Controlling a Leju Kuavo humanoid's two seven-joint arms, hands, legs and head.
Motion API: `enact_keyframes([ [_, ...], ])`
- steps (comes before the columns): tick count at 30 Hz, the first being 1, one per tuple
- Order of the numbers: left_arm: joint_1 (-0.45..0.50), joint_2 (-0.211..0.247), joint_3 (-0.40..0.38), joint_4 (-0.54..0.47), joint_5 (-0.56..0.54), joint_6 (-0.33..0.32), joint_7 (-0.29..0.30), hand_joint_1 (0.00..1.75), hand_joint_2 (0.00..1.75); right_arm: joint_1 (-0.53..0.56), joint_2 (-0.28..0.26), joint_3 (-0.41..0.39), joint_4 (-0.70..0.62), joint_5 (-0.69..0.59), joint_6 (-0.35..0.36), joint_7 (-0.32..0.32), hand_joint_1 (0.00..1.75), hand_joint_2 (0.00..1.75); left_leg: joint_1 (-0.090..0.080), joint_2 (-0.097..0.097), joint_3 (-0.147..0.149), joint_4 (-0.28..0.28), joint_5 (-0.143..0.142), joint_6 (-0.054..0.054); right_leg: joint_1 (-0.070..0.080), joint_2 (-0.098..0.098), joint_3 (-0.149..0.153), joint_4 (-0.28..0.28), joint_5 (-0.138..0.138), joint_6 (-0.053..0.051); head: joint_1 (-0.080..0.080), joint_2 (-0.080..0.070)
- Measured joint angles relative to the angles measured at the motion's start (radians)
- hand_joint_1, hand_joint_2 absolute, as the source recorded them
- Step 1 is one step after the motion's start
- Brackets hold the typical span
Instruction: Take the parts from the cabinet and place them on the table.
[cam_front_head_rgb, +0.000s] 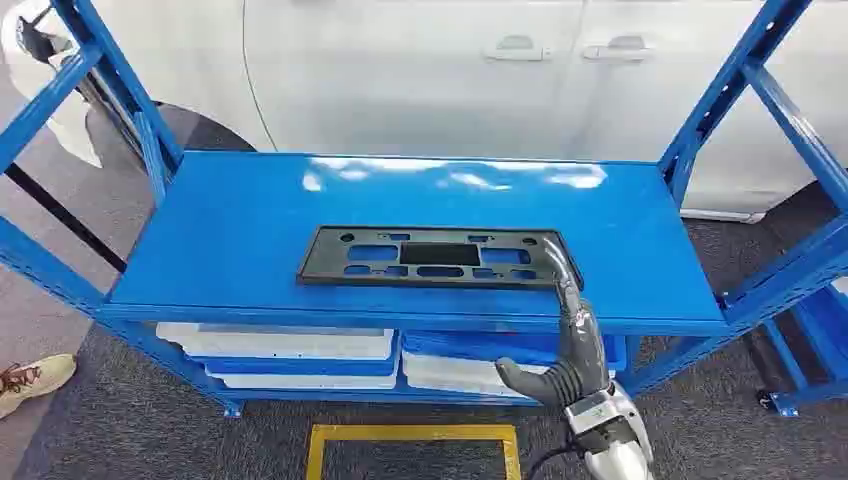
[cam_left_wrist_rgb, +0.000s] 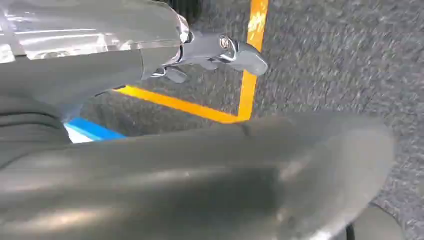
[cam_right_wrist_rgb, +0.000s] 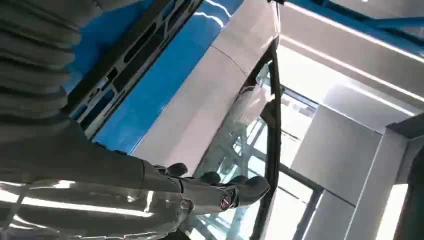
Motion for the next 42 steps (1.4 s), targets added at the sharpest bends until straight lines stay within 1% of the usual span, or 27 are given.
enact_keyframes([
  [1,0.000,0.000,0.000,0.000,0.000,0.000,0.000,0.00,0.00,0.000,0.000,0.000,0.001,0.000,0.000,0.000,0.00,0.00,0.000,0.000,0.001,0.000,-0.001,0.000,0.000,0.000,0.002,-0.005,0.004,0.000,0.000,0.000],
  [2,0.000,-0.001,0.000,0.000,0.000,0.000,0.000,0.00,0.00,-0.001,-0.001,0.002,0.004,0.003,-0.002,0.000,0.00,1.75,0.000,0.000,0.014,0.000,-0.011,-0.005,0.001,-0.002,0.026,-0.091,0.071,-0.008,0.000,0.000],
  [3,0.001,-0.002,0.000,0.000,0.000,0.002,0.000,0.00,0.00,-0.002,-0.003,0.004,0.010,0.019,-0.010,0.001,0.00,1.75,-0.002,-0.001,0.021,0.002,-0.017,-0.011,0.006,-0.004,0.027,-0.104,0.057,-0.014,0.000,0.000],
  [4,0.002,-0.001,0.000,0.000,0.000,0.013,0.017,0.00,0.00,-0.022,-0.004,0.031,0.039,0.157,-0.068,0.019,0.00,1.75,-0.006,0.003,0.023,0.009,-0.027,-0.033,0.010,-0.002,0.028,-0.121,0.056,-0.037,0.000,0.000],
  [5,0.001,0.000,0.000,0.001,0.000,0.024,0.030,0.00,0.00,-0.076,0.000,0.085,0.116,0.440,-0.237,0.054,0.00,1.75,0.003,0.002,-0.042,0.144,-0.100,-0.051,0.003,-0.001,0.048,-0.137,0.056,-0.052,0.000,0.000],
  [7,0.005,0.001,0.000,0.001,0.000,0.025,0.031,0.00,0.00,-0.102,0.004,0.118,0.174,0.601,-0.344,0.094,0.00,1.75,0.007,0.002,-0.125,0.282,-0.151,-0.060,0.005,-0.001,0.048,-0.136,0.052,-0.056,0.000,0.000],
  [8,0.010,0.003,0.000,0.001,0.000,0.027,0.035,0.00,0.00,-0.118,0.006,0.139,0.210,0.687,-0.394,0.117,0.00,1.75,0.008,0.002,-0.152,0.312,-0.149,-0.063,0.004,0.000,0.049,-0.135,0.051,-0.056,0.000,0.000],
  [9,0.012,0.003,0.000,0.001,0.000,0.031,0.038,0.00,0.00,-0.134,0.008,0.158,0.242,0.752,-0.425,0.139,0.00,1.75,0.010,0.002,-0.153,0.292,-0.123,-0.064,0.004,0.001,0.051,-0.135,0.049,-0.055,0.000,0.000],
  [10,0.012,0.006,0.000,0.001,0.000,0.033,0.039,0.00,0.00,-0.155,0.011,0.183,0.280,0.817,-0.453,0.165,0.00,1.75,0.011,0.002,-0.132,0.225,-0.073,-0.064,0.004,0.003,0.054,-0.134,0.047,-0.054,0.000,0.000],
  [12,0.011,0.006,0.000,0.001,0.000,0.033,0.039,0.00,0.00,-0.194,0.018,0.228,0.344,0.920,-0.486,0.211,0.00,1.75,0.012,0.002,-0.066,0.056,0.029,-0.057,0.003,0.004,0.063,-0.132,0.042,-0.048,0.000,0.000],
  [14,0.007,0.008,0.000,0.001,0.000,0.033,0.037,0.00,0.00,-0.223,0.022,0.273,0.410,0.996,-0.502,0.247,0.00,1.75,0.004,0.003,-0.057,0.017,-0.007,-0.044,0.008,0.003,0.060,-0.130,0.040,-0.037,0.000,0.000],
  [15,0.009,0.008,0.000,0.001,0.000,0.032,0.036,0.00,0.00,-0.232,0.022,0.289,0.434,1.022,-0.503,0.259,0.00,1.75,0.003,0.002,-0.054,0.018,0.021,-0.036,0.009,0.002,0.060,-0.130,0.038,-0.030,0.000,0.000],
  [18,0.012,0.008,0.000,0.001,0.000,0.032,0.032,0.00,0.00,-0.249,0.023,0.313,0.483,1.074,-0.505,0.266,0.00,1.75,0.012,0.003,-0.050,0.005,0.037,-0.017,0.006,0.000,0.062,-0.125,0.030,-0.013,0.000,0.000],
  [20,0.009,0.008,0.000,0.001,0.000,0.029,0.030,0.00,0.00,-0.273,0.025,0.322,0.517,1.092,-0.507,0.272,0.00,1.75,0.010,0.005,-0.051,0.002,0.039,-0.008,0.005,-0.002,0.019,-0.031,-0.035,-0.007,0.000,0.000],
  [22,0.010,0.009,0.000,0.001,0.000,0.028,0.030,0.00,0.00,-0.287,0.031,0.331,0.559,1.099,-0.507,0.277,0.00,1.75,0.007,0.006,-0.053,0.003,0.038,-0.006,0.004,-0.003,-0.058,0.134,-0.105,-0.002,0.000,0.000],
  [23,0.010,0.009,0.000,0.001,0.000,0.027,0.030,0.00,0.00,-0.289,0.032,0.333,0.570,1.101,-0.507,0.278,0.00,1.75,0.006,0.006,-0.054,0.003,0.038,-0.006,0.004,-0.003,-0.075,0.170,-0.111,-0.001,0.000,0.000],
  [24,0.010,0.009,0.000,0.001,0.000,0.027,0.030,0.00,0.00,-0.294,0.036,0.337,0.588,1.102,-0.507,0.278,0.00,1.75,0.006,0.005,-0.053,0.003,0.038,-0.006,0.004,-0.003,-0.076,0.168,-0.092,-0.002,0.000,0.000],
  [25,0.010,0.009,0.000,0.001,0.000,0.027,0.030,0.00,0.00,-0.302,0.039,0.339,0.601,1.102,-0.507,0.279,0.00,1.75,0.006,0.004,-0.052,0.004,0.038,-0.007,0.004,-0.003,-0.051,0.116,-0.054,-0.004,0.000,0.000],
  [27,0.010,0.008,0.000,0.001,0.000,0.027,0.030,0.00,0.00,-0.325,0.049,0.342,0.627,1.098,-0.507,0.280,0.00,1.75,0.004,0.003,-0.047,0.004,0.036,-0.010,0.005,-0.003,0.033,-0.057,0.033,-0.016,0.000,0.000],
  [29,0.009,0.008,0.000,0.002,0.000,0.027,0.029,0.00,0.00,-0.355,0.065,0.347,0.658,1.087,-0.507,0.283,0.00,1.75,-0.005,0.004,-0.053,0.012,0.031,-0.018,0.012,-0.004,0.065,-0.138,0.037,-0.028,0.000,0.000],
  [32,0.009,0.008,0.000,0.002,0.000,0.028,0.028,0.00,0.00,-0.382,0.090,0.348,0.688,1.069,-0.508,0.277,0.00,1.75,0.000,0.005,-0.054,0.005,0.035,-0.033,0.013,-0.001,0.059,-0.135,0.040,-0.037,0.000,0.000],
  [34,0.009,0.011,0.000,0.002,0.000,0.027,0.026,0.00,0.00,-0.407,0.116,0.347,0.703,1.059,-0.509,0.270,0.00,1.75,0.002,0.004,-0.063,0.037,0.008,-0.046,0.004,-0.002,0.067,-0.147,0.046,-0.049,0.000,0.000],
  [37,0.010,0.010,0.000,0.002,0.000,0.027,0.023,0.00,0.00,-0.442,0.158,0.347,0.734,1.051,-0.509,0.262,0.00,1.75,0.009,0.004,-0.163,0.256,-0.099,-0.059,0.006,-0.002,0.067,-0.146,0.045,-0.053,0.000,0.000],
  [38,0.011,0.010,0.000,0.002,0.000,0.027,0.021,0.00,0.00,-0.450,0.169,0.347,0.747,1.051,-0.509,0.262,0.00,1.75,0.010,0.004,-0.189,0.309,-0.111,-0.062,0.006,-0.003,0.067,-0.145,0.045,-0.054,0.000,0.000],
  [39,0.012,0.010,0.000,0.002,0.000,0.026,0.019,0.00,0.00,-0.458,0.180,0.347,0.763,1.051,-0.509,0.262,0.00,1.75,0.011,0.004,-0.194,0.316,-0.098,-0.063,0.005,-0.003,0.068,-0.145,0.045,-0.054,0.000,0.000],
  [40,0.013,0.011,0.000,0.002,0.000,0.026,0.017,0.00,0.00,-0.467,0.190,0.347,0.777,1.051,-0.509,0.264,0.00,1.75,0.013,0.004,-0.178,0.277,-0.067,-0.064,0.005,-0.002,0.068,-0.144,0.044,-0.053,0.000,0.000],
  [42,0.010,0.011,0.000,0.002,0.000,0.024,0.015,0.00,0.00,-0.491,0.215,0.347,0.804,1.055,-0.509,0.274,0.00,1.75,0.016,0.004,-0.095,0.101,0.026,-0.062,0.003,0.000,0.069,-0.139,0.041,-0.049,0.000,0.000],
])
